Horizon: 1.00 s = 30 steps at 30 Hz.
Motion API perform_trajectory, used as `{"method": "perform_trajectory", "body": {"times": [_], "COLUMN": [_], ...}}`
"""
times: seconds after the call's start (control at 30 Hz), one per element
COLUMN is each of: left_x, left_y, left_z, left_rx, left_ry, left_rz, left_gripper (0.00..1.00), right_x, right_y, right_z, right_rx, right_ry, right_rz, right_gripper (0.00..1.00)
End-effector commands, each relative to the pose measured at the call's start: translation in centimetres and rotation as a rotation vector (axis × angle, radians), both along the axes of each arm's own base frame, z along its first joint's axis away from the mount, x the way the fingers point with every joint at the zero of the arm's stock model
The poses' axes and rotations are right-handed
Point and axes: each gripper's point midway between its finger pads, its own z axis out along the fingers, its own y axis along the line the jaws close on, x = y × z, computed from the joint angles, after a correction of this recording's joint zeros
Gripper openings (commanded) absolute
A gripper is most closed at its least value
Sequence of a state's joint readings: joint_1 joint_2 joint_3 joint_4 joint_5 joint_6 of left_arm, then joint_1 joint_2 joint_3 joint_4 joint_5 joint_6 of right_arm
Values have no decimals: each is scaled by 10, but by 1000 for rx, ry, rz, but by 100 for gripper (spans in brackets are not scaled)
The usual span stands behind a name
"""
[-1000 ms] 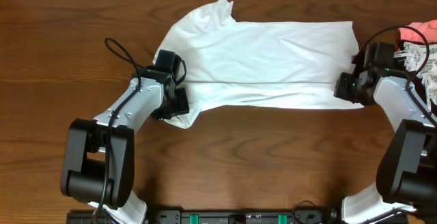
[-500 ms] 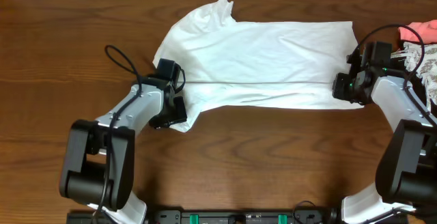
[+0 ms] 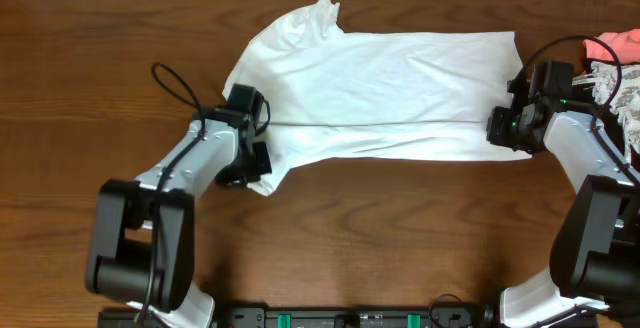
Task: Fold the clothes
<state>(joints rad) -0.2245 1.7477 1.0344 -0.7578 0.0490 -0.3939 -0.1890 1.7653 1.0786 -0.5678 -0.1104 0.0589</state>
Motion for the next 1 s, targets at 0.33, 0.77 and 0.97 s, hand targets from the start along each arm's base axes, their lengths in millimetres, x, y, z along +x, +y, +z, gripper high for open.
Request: {"method": "perform_trajectory", "body": {"times": [0.33, 0.77, 0.97], "left_x": [32, 82, 77], "left_y": [4, -10, -8], "left_z": [52, 34, -4], "left_rx": [33, -7, 12], "left_ry": [-184, -328, -237], "left_rz": [-50, -47, -50], "left_gripper": [40, 6, 6], "right_x": [-1, 0, 0], "right_y": [5, 5, 5], "right_z": [-2, -2, -2], "right_rx": [8, 8, 7], "right_ry": [1, 0, -2], "right_rz": [18, 18, 18], "right_gripper": [26, 13, 12]}}
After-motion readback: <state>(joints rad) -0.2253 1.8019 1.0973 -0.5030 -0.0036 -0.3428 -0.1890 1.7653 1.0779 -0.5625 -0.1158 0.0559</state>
